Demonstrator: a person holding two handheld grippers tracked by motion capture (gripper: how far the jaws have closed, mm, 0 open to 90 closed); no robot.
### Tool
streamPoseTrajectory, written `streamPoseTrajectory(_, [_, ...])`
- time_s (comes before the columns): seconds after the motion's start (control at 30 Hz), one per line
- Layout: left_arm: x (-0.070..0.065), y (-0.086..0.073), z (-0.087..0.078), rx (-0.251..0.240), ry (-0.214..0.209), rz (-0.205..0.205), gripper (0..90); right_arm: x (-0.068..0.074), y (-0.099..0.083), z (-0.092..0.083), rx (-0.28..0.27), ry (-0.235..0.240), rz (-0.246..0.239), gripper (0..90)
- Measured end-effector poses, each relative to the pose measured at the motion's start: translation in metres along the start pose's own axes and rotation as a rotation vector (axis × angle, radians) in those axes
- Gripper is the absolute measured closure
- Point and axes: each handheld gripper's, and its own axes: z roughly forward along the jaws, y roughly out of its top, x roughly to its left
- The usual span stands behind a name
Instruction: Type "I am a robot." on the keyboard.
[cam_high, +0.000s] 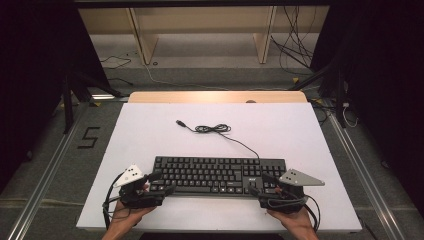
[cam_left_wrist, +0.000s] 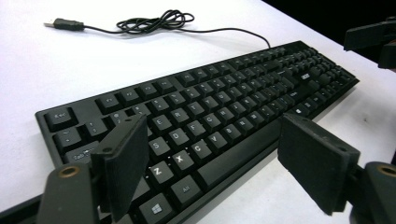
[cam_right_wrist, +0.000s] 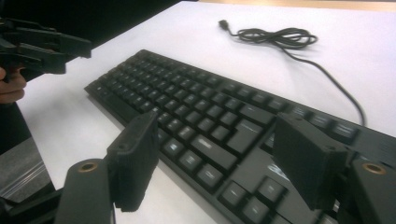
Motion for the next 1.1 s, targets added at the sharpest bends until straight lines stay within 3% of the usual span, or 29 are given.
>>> streamPoseTrajectory(0.03, [0.000,0.000,0.000,0.000,0.000,0.000,52.5,0.000,0.000,0.000,0.000,0.000,0.000,58.2])
streamPoseTrajectory(0.27, [0.001,0.000,0.000,0.005,0.002,-0.001,54.7,0.000,0.000,0.000,0.000,0.000,0.000,58.2])
streamPoseTrajectory(0.37, [0.002,0.000,0.000,0.013,0.006,0.001,56.4,0.001,0.002,0.006,0.011,-0.003,0.002,62.3])
streamPoseTrajectory(0.83, [0.006,-0.002,0.004,0.070,0.018,0.027,88.7,0.005,0.011,0.044,0.092,-0.018,0.004,90.0])
streamPoseTrajectory(1.1, [0.008,-0.002,0.006,0.094,0.030,0.031,88.9,0.007,0.013,0.061,0.130,-0.043,0.010,90.0])
